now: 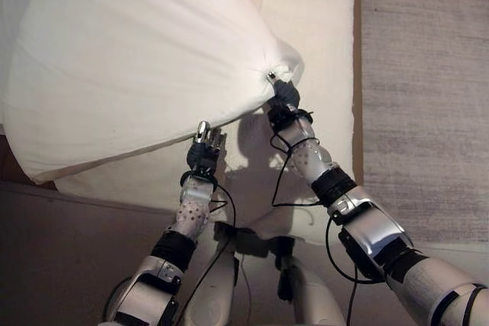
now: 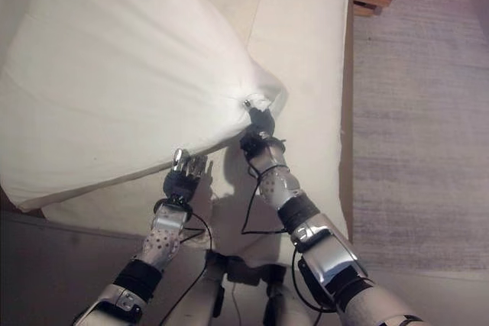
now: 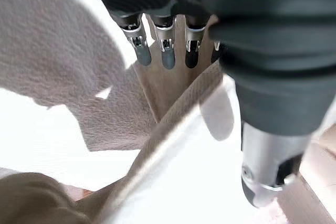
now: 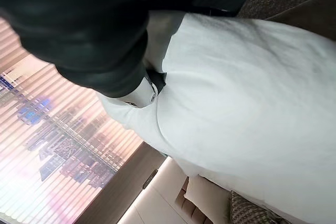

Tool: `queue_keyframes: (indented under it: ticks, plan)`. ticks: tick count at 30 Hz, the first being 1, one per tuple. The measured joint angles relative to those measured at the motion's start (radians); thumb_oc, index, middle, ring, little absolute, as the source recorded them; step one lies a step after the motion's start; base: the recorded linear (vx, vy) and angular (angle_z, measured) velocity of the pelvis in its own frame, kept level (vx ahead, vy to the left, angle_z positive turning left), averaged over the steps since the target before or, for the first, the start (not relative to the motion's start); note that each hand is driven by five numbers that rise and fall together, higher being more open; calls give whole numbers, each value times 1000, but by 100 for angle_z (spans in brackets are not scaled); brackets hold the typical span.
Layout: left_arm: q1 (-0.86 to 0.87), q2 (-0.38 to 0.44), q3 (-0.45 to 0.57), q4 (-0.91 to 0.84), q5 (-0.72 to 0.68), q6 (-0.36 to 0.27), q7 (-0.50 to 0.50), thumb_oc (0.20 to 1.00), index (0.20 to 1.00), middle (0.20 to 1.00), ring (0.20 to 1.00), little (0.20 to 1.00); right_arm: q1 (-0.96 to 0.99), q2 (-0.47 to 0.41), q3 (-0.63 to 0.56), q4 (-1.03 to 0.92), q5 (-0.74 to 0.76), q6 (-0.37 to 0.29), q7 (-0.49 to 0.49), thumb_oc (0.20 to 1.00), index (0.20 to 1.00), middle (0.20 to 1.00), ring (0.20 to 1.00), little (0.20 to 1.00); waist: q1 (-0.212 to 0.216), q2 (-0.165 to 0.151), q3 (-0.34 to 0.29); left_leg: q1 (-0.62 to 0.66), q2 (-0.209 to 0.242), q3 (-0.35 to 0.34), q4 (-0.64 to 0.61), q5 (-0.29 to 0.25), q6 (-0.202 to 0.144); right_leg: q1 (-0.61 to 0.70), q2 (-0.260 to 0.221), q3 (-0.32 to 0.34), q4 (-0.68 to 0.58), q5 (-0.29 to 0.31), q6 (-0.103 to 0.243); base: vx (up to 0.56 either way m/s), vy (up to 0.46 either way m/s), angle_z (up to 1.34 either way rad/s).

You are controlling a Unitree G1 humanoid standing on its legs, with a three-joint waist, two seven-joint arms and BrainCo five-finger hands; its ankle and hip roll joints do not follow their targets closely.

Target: Make the bed

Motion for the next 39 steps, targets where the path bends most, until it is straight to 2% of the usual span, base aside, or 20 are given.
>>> queue_keyframes:
  ticks: [2, 8, 12, 15, 17, 21, 22, 23, 25, 31, 39]
  plan:
    - [-11, -10, 15, 19, -9, 1, 1, 1000, 1000, 1000, 1000, 1000, 0, 0, 2, 0, 0, 1, 0, 200, 200, 200, 200, 200, -2, 0, 0, 1, 0, 3, 0, 0, 0, -1, 0, 3, -1, 0, 0, 12, 52, -4]
    - [-32, -47, 16, 97, -177, 75, 0, 1000, 1000, 1000, 1000, 1000, 1, 2, 6, 0, 0, 5, 11, 200, 200, 200, 200, 200, -4, -1, -1, 1, -1, 14, 0, 0, 1, -2, 1, 10, -2, 0, 0, 6, 22, -2]
    - [-33, -81, 37, 102, -233, 77, -2, 1000, 1000, 1000, 1000, 1000, 9, 7, 6, 0, 0, 6, 11, 200, 200, 200, 200, 200, -7, -1, -1, 1, -2, 15, 0, 0, 0, -3, 1, 11, -2, 0, 0, 0, 0, 0]
    - [-46, -74, 97, 112, -235, 68, 0, 1000, 1000, 1000, 1000, 1000, 38, 16, 30, -46, 0, 6, 10, 200, 200, 200, 200, 200, -23, -5, -3, 1, -1, 18, 0, 0, 0, -5, 1, 14, -1, 0, 0, 0, 0, 0]
    - [-71, -66, 128, 117, -234, 34, 17, 1000, 1000, 1000, 1000, 1000, 66, 24, 40, -83, 0, 7, 11, 200, 200, 200, 200, 200, -29, -7, -5, 1, -1, 22, 0, 0, 0, -8, 1, 19, 1, 1, 1, -2, -1, -6]
    - [-149, -72, 183, 107, -217, -95, 95, 1000, 1000, 1000, 1000, 1000, 137, 33, 63, -142, 0, 6, 8, 200, 200, 200, 200, 200, -36, -25, -16, 1, -1, 24, -1, -1, -1, -12, 1, 23, 2, 1, 1, -1, -6, -3]
    - [-158, -71, 185, 105, -214, -110, 102, 1000, 1000, 1000, 1000, 1000, 143, 33, 70, -145, 0, 6, 7, 200, 200, 200, 200, 200, -37, -29, -18, 1, -1, 24, -1, -1, -1, -12, 1, 23, 2, 1, 1, 0, 0, 0]
    - [-163, -74, 203, 79, -212, -152, 123, 1000, 1000, 1000, 1000, 1000, 163, 36, 71, -157, 0, 3, 7, 200, 200, 200, 200, 200, -40, -36, -23, 0, -1, 25, -3, -3, -3, -14, 1, 24, 2, 0, 1, 0, 0, 0]
    - [-157, -84, 212, 27, -205, -196, 132, 1000, 1000, 1000, 1000, 1000, 178, 37, 71, -157, 0, 3, 6, 200, 200, 200, 200, 200, -40, -40, -25, -1, -2, 26, -3, -3, -3, -15, 0, 24, 2, 0, 1, 0, 0, 0]
    - [-144, -87, 213, -6, -159, -237, 131, 1000, 1000, 1000, 1000, 1000, 186, 48, 70, -157, 0, -4, 3, 200, 200, 200, 200, 200, -41, -40, -25, -1, -2, 27, -3, -3, -3, -14, 1, 25, 2, 0, 1, 0, 0, 0]
    - [-136, -87, 254, -8, -92, -241, 146, 1000, 1000, 1000, 1000, 1000, 215, 72, 66, -157, -1, -8, 7, 200, 200, 200, 200, 200, -41, -41, -25, 7, 0, 27, -3, -5, -1, -4, 3, 24, 1, 0, 1, 6, -8, 0]
